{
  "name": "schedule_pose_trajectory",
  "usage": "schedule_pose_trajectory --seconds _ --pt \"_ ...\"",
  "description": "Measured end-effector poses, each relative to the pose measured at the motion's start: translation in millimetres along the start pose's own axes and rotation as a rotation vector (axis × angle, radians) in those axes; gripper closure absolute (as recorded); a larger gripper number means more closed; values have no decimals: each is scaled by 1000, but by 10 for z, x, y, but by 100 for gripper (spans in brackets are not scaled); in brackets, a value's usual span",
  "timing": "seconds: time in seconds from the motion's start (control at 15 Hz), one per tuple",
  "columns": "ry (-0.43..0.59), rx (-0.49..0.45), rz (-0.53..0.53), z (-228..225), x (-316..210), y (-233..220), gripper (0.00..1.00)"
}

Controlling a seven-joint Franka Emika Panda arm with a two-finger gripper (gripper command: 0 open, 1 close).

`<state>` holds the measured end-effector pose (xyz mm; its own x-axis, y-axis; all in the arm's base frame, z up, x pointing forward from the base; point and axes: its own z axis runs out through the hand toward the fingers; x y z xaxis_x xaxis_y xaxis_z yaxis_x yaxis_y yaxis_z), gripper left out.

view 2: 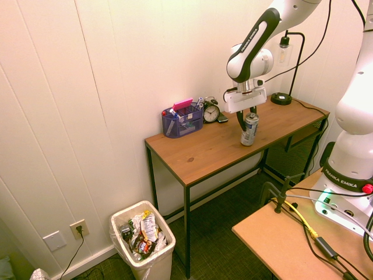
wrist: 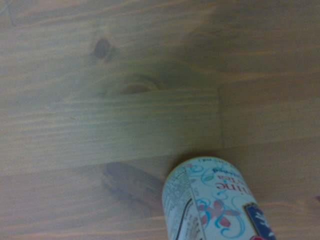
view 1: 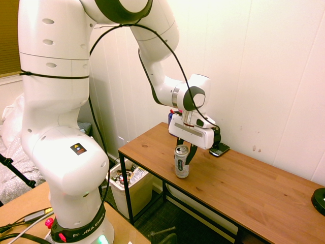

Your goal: Throw the can in the trash bin

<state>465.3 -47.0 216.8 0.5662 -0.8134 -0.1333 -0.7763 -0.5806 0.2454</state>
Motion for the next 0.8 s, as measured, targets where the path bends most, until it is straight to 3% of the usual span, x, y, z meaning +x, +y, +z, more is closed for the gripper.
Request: schedule_pose_trajectory --seconds 0.27,0.47,0.8 --pt "-16 8 -7 -64 -14 16 100" --pt "-11 59 -45 -567 -296 -44 100" --pt "132 130 -143 -1914 -2032 -515 100"
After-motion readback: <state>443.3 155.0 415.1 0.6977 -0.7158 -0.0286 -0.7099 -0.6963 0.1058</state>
